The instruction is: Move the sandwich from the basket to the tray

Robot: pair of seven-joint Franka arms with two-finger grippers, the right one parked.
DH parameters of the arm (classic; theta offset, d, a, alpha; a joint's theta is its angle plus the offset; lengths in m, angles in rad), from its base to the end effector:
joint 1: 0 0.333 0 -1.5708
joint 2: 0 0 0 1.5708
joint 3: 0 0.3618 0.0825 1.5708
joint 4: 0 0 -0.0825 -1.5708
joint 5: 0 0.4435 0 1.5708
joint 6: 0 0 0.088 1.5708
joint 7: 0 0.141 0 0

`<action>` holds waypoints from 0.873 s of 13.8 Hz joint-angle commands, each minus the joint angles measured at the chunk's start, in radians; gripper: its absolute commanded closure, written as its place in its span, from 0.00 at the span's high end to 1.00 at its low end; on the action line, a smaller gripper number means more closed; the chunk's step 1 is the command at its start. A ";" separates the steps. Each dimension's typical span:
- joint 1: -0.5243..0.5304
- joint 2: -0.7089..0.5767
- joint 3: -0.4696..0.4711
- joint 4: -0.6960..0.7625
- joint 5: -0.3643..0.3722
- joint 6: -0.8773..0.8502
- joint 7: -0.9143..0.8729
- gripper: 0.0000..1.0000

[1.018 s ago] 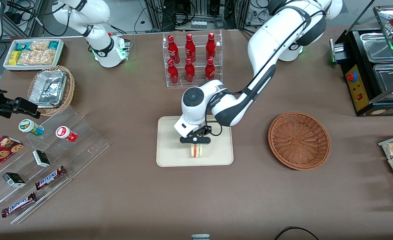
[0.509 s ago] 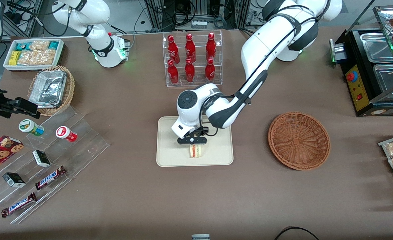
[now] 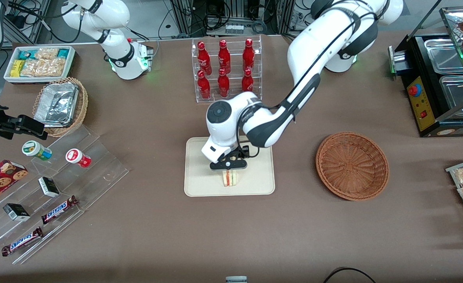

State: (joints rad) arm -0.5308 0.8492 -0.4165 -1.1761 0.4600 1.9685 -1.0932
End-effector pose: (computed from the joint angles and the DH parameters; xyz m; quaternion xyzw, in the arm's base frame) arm 0.6015 -0.5981 0.2794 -0.9971 -0.0492 -0.0515 0.0268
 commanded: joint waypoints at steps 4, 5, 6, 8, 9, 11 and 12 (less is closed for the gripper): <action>0.095 -0.223 0.007 -0.045 -0.032 -0.239 -0.143 1.00; 0.118 -0.260 0.008 -0.048 -0.061 -0.264 -0.139 1.00; 0.158 -0.298 0.008 -0.060 -0.087 -0.283 -0.137 1.00; 0.240 -0.396 0.007 -0.108 -0.147 -0.303 -0.111 1.00; 0.271 -0.444 0.007 -0.137 -0.173 -0.316 -0.053 1.00; 0.330 -0.504 0.007 -0.160 -0.224 -0.402 0.063 1.00; 0.356 -0.536 0.008 -0.161 -0.231 -0.448 0.119 1.00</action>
State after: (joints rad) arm -0.2224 0.4071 -0.4074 -1.2619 0.2655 1.5692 -1.0579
